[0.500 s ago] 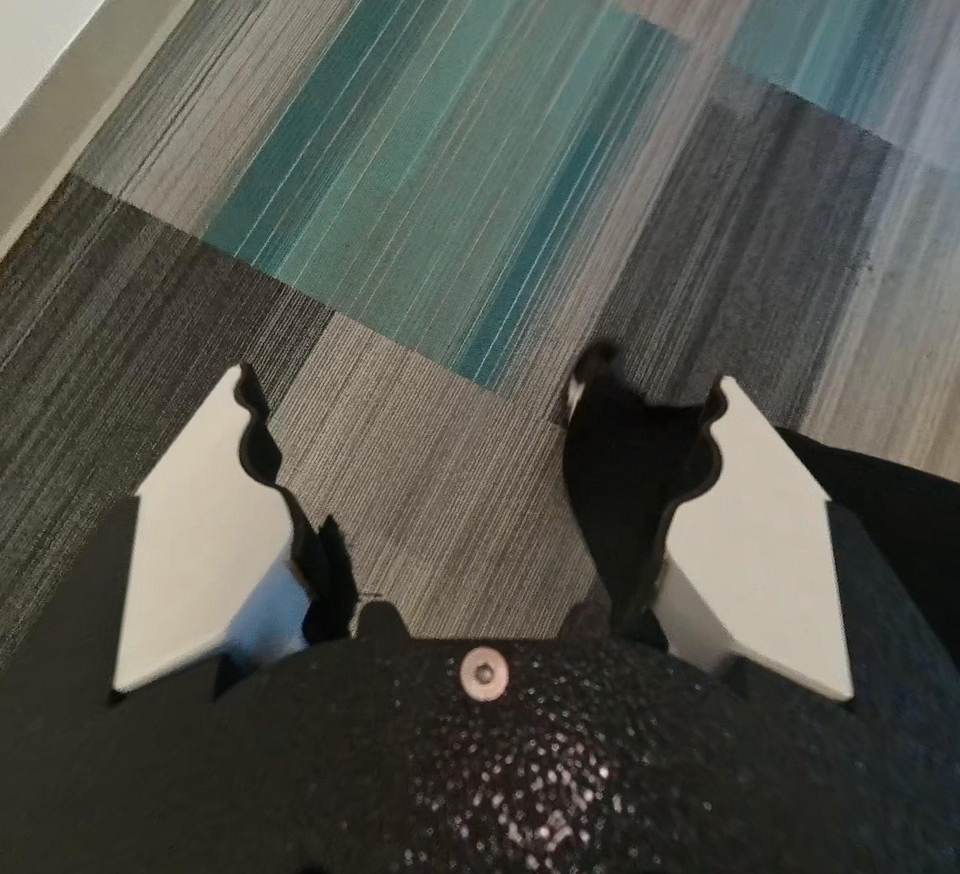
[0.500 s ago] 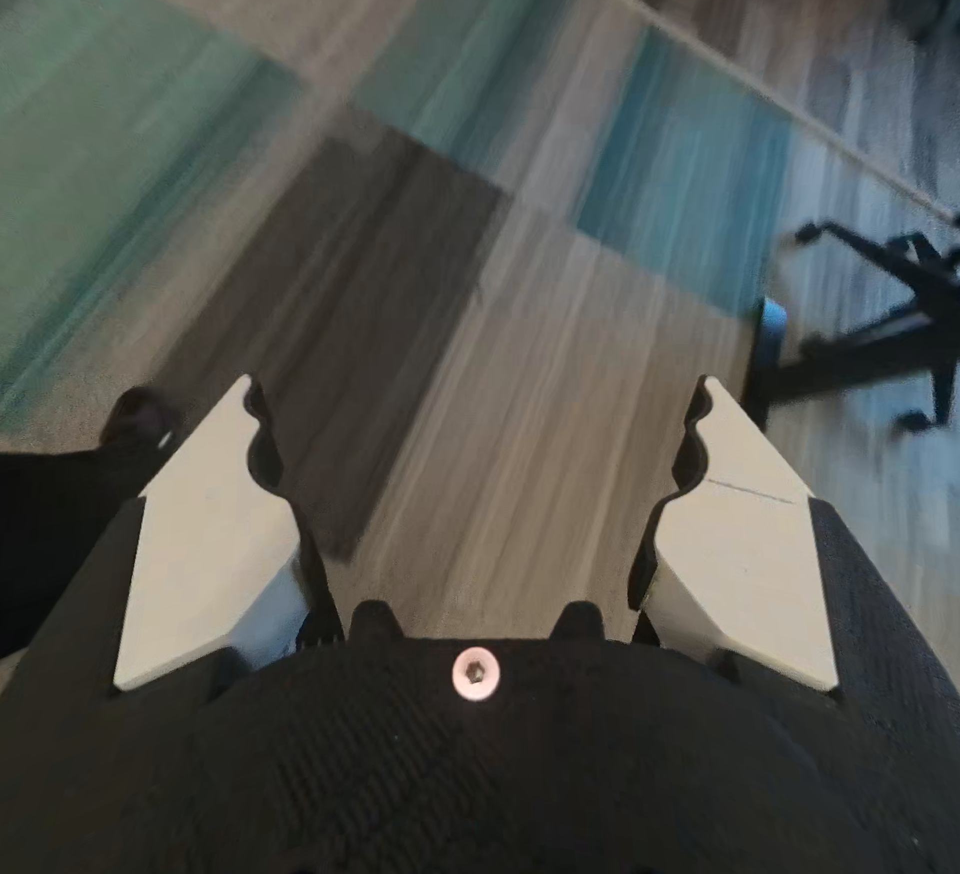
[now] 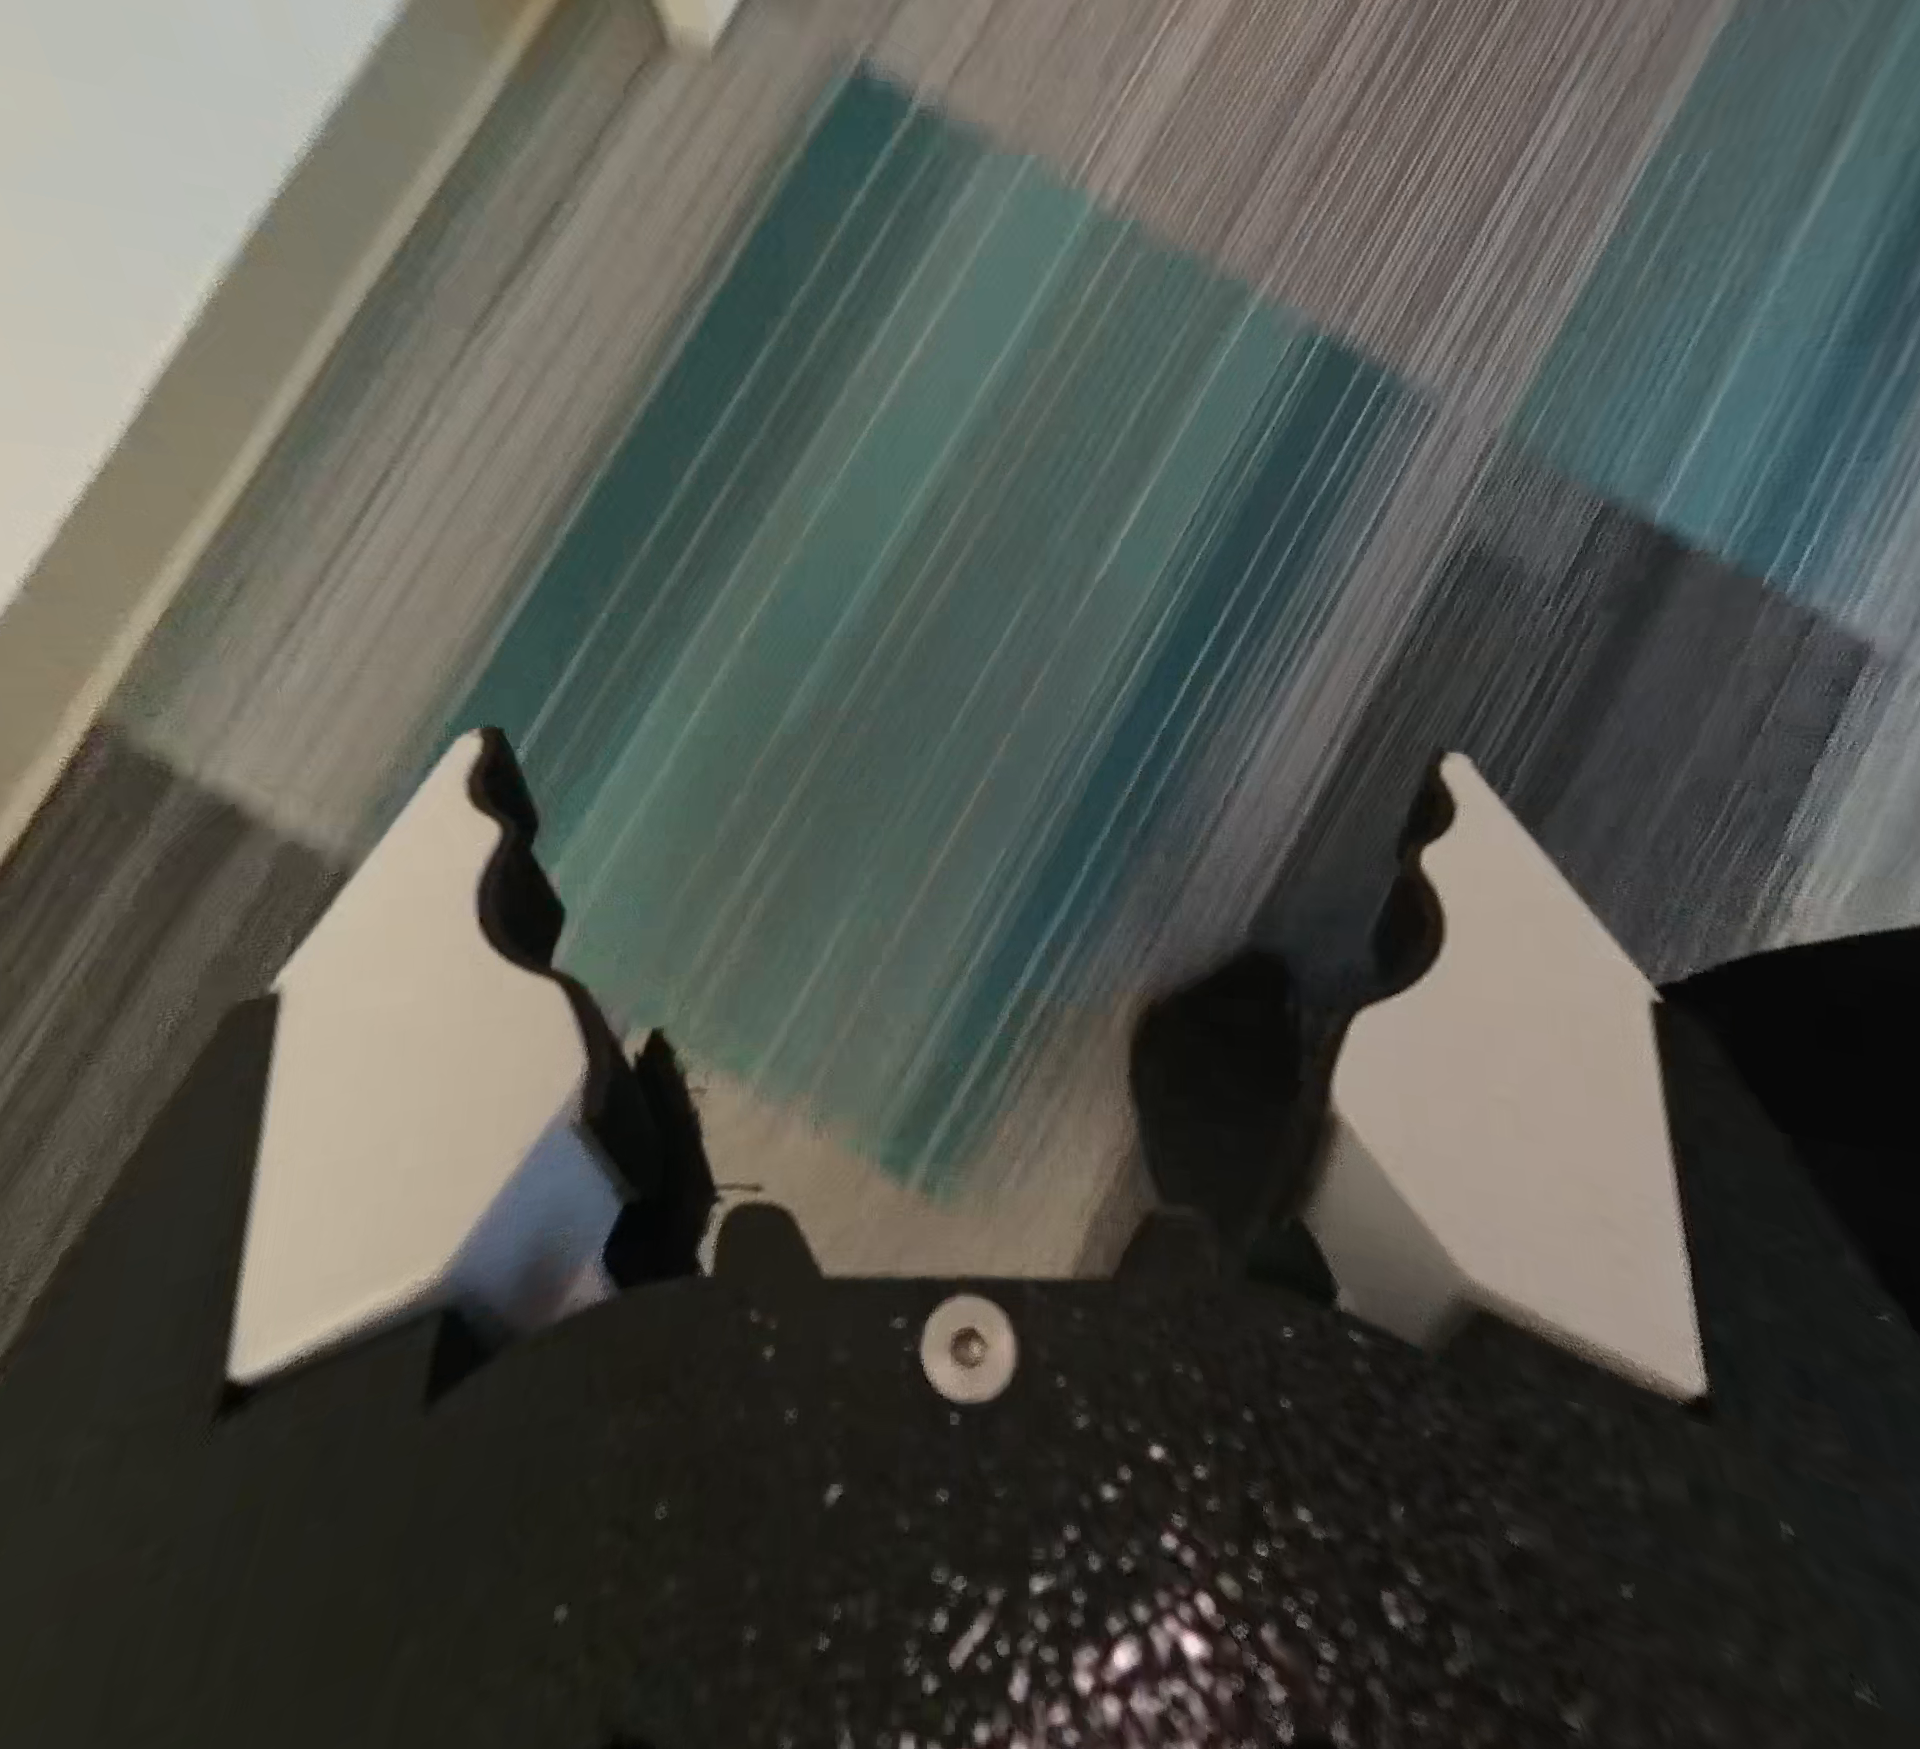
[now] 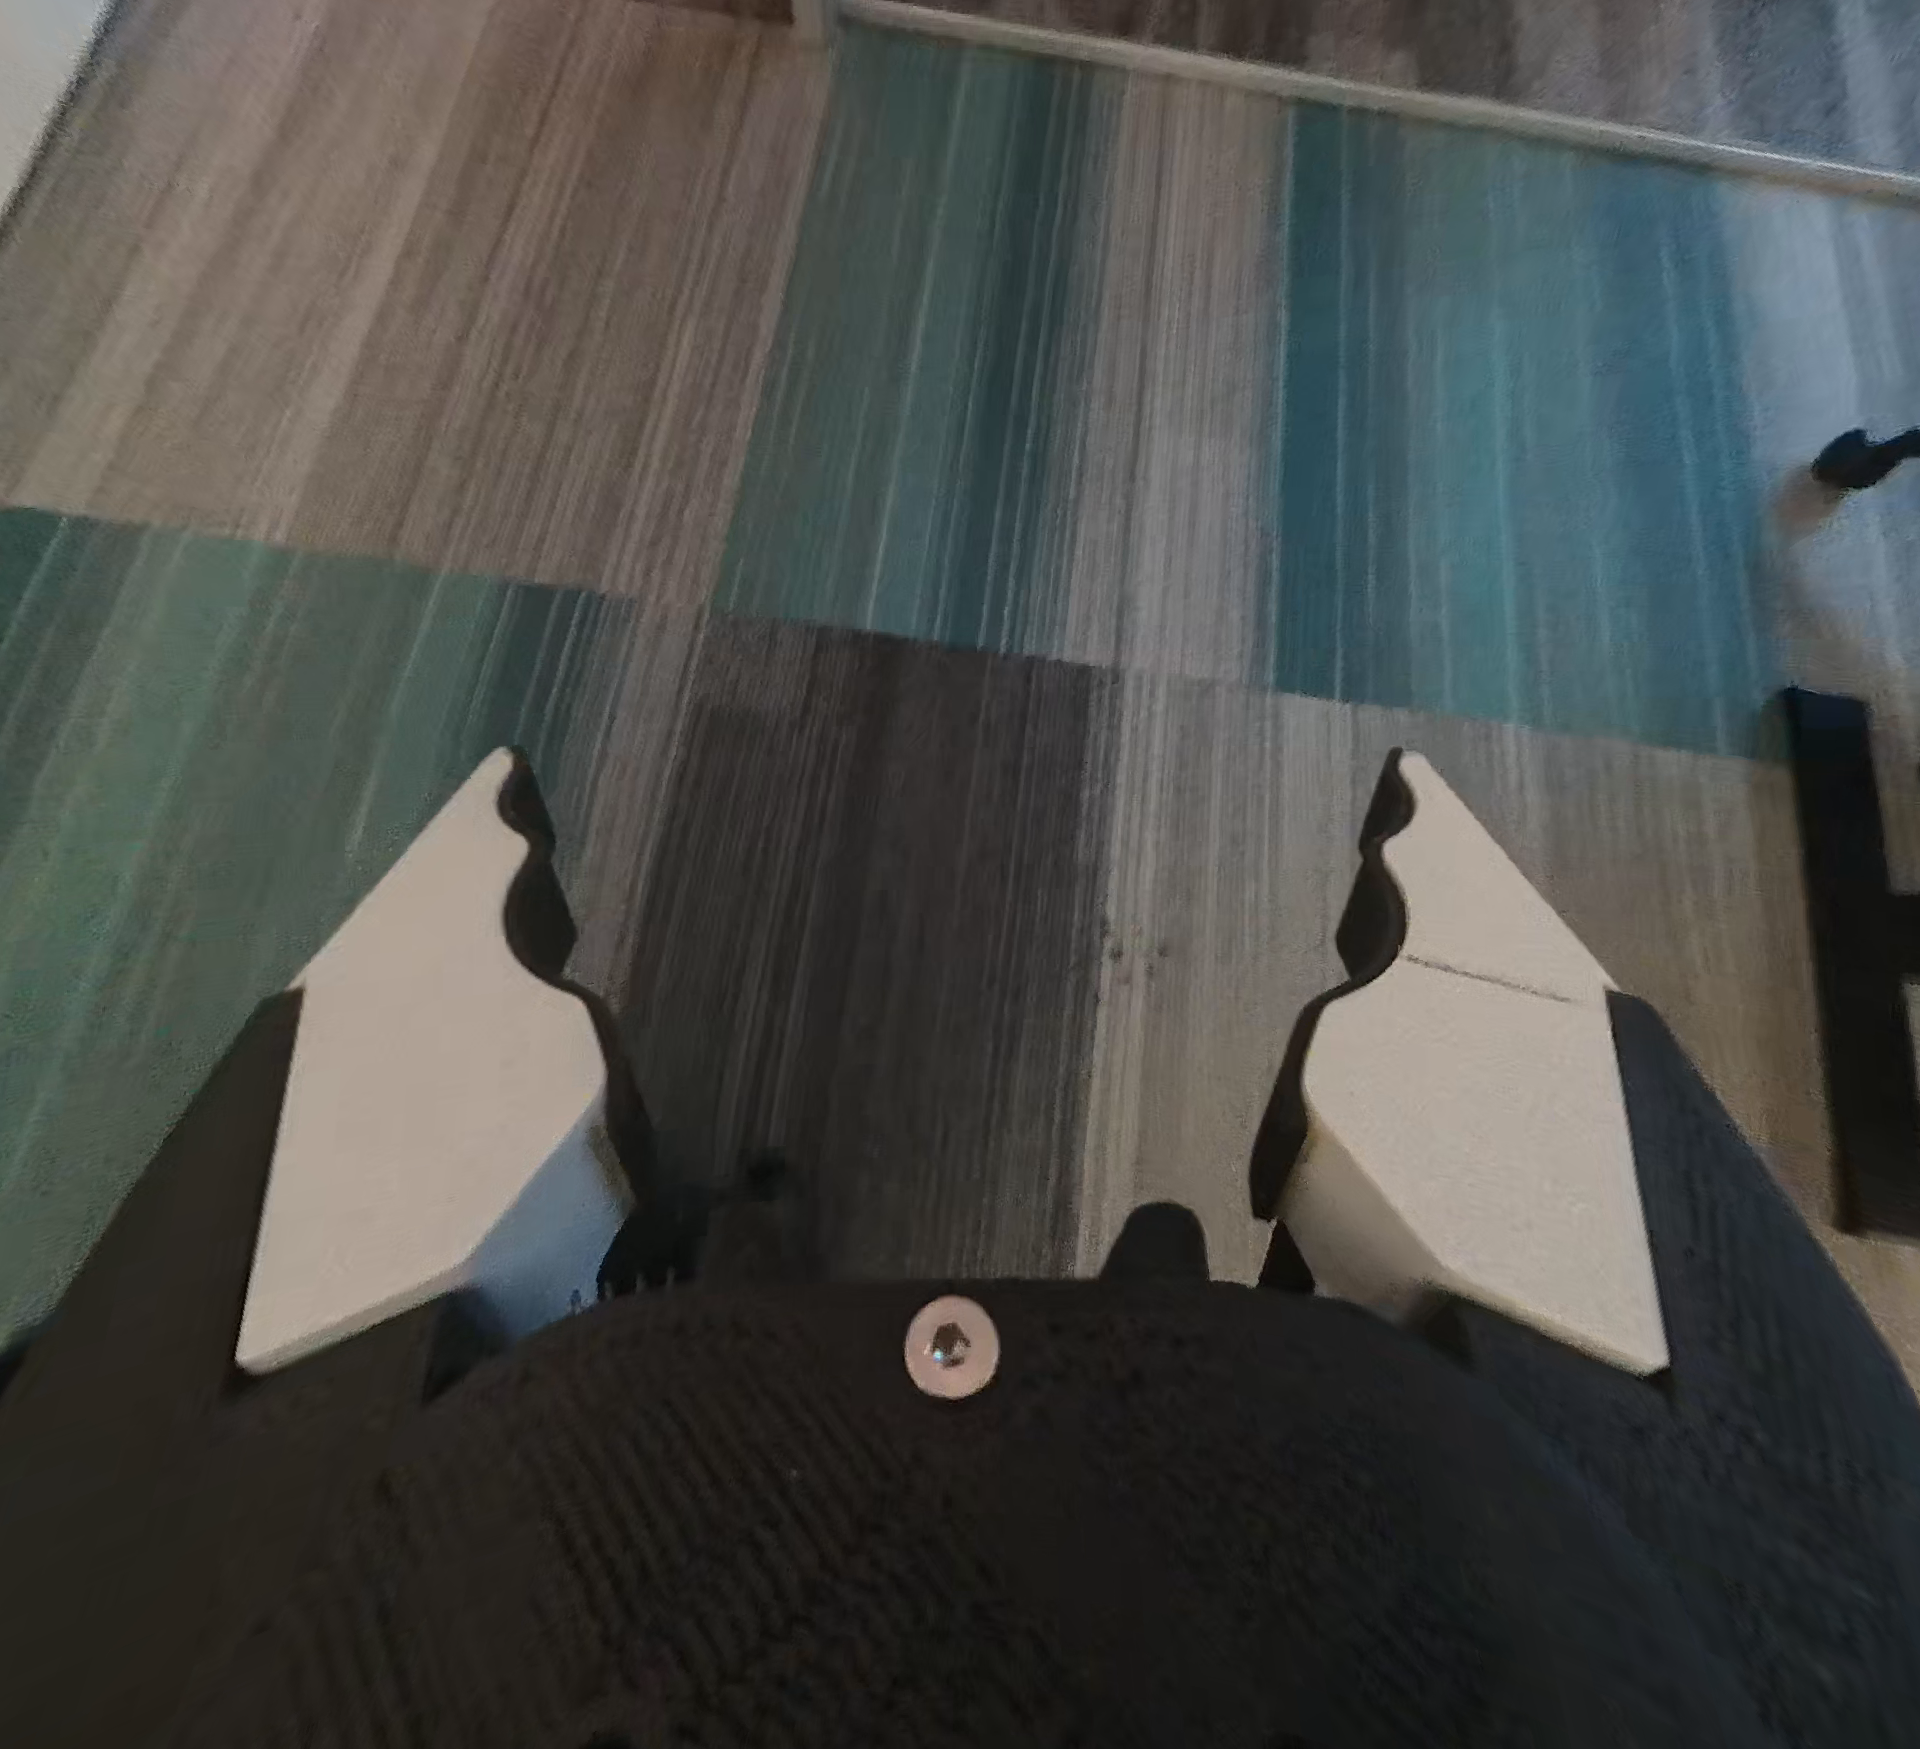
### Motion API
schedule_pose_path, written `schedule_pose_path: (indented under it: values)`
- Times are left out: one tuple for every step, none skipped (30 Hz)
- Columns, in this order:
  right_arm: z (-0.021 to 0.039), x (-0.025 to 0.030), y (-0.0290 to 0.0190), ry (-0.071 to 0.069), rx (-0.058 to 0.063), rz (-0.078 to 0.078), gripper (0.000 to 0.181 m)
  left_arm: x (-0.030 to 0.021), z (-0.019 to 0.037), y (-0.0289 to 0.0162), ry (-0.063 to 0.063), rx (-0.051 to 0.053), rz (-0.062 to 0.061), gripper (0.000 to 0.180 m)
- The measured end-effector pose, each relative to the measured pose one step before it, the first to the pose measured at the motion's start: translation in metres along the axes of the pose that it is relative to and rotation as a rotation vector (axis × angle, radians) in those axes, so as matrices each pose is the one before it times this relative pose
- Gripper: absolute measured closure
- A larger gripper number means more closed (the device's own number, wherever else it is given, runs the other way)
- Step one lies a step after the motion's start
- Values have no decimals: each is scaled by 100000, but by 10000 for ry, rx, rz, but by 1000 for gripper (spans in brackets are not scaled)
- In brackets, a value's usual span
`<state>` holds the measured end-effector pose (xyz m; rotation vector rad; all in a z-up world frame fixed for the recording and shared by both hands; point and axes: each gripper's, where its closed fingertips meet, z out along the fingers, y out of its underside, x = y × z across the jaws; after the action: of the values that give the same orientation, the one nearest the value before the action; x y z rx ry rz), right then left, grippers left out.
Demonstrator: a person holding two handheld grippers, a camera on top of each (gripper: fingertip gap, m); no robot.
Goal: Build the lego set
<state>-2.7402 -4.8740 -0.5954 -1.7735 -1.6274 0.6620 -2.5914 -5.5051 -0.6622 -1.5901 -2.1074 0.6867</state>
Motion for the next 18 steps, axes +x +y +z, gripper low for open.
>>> schedule_pose_path:
  values:
    - [1551,1203,-1038,268,-150,70,31,1473,2447,-4003,161,393,178,23]
    - [1455,1209,-913,300,-153,121,31,1453,2644,-3635,170,280,106,23]
    - [1581,1146,-818,321,-126,128,32,1317,2636,-3059,142,269,59,23]
    - [1569,953,-677,313,-163,113,33,1257,2819,-3048,82,262,27,23]
    - [1710,726,-626,267,-205,84,34,1239,2816,-2677,68,195,-21,23]
    - [1784,433,-655,207,-231,22,34,1248,2747,-2337,69,126,-38,23]
    - [1711,93,-675,112,-265,-30,35,1226,2350,-1673,72,44,-13,23]
    - [1768,-248,-1067,31,-223,-69,35,1213,2342,-1758,18,0,94,23]
    - [1797,-495,-1548,-34,-129,-113,35,993,2128,-1534,-59,-68,194,23]
    - [1780,-756,-1906,-140,-137,-136,35,961,1864,-1177,-44,-282,162,23]
    - [1676,-884,-2274,-197,-164,-136,35,777,1450,-1211,-147,-359,276,23]
    - [1530,-863,-2909,-154,-8,-156,35,353,753,-1127,-359,-207,423,25]
    - [1302,-789,-3364,-137,221,-180,35,241,932,-1919,-358,41,316,27]
    - [1807,-987,-3783,-214,301,-256,35,373,1263,-2177,-184,159,60,27]
    - [2092,-1182,-3707,-342,233,-356,35,619,1611,-2050,82,25,-191,27]
    - [2426,-1296,-3627,-427,139,-444,35,666,1757,-2008,165,-89,-291,24]
    - [2325,-1271,-3545,-445,119,-488,35,552,1576,-1968,140,-70,-274,23]
    - [2397,-1205,-3665,-419,175,-506,35,520,1607,-2113,74,77,-178,23]
